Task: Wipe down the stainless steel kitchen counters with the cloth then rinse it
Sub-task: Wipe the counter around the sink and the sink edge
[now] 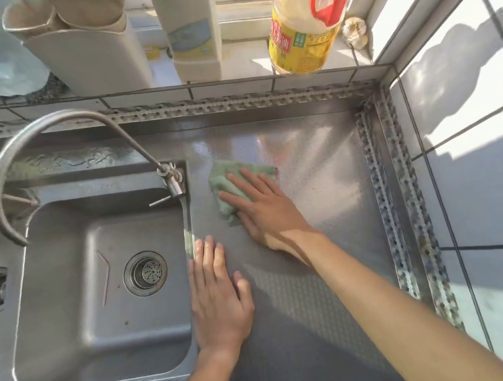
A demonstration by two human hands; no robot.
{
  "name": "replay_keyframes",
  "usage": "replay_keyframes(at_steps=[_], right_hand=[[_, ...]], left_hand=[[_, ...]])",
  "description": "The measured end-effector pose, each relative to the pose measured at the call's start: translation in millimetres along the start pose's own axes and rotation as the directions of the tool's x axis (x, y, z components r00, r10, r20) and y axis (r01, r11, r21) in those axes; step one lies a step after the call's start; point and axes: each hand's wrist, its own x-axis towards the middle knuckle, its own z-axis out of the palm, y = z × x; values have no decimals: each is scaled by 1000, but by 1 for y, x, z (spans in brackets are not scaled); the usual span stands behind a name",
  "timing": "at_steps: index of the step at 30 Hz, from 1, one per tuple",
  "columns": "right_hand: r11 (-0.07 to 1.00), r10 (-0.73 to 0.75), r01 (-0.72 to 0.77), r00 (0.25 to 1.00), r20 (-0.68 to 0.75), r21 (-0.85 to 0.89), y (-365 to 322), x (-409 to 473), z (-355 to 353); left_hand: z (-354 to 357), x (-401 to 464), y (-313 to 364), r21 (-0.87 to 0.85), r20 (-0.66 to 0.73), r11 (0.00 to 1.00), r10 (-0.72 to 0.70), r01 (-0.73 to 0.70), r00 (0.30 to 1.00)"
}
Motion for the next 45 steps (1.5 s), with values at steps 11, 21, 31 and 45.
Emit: replay_keyframes(at_steps=[11, 21, 31, 45], right_hand=[[769, 638, -632, 748, -184, 100, 72, 28, -35], [976, 216, -216, 976, 17, -6, -24, -149, 17], [737, 672, -675, 734, -94, -1, 26, -129, 1], [933, 357, -350, 928, 103, -77, -21, -308, 19]], left_hand=[[3, -1, -3, 9, -7, 1000, 4, -4, 1000], [-1, -1, 0, 3, -43, 1000, 20, -20, 999], [1, -1, -2, -11, -68, 1000, 17, -18, 998], [-33, -54, 2, -132, 70, 985, 120, -110, 990]])
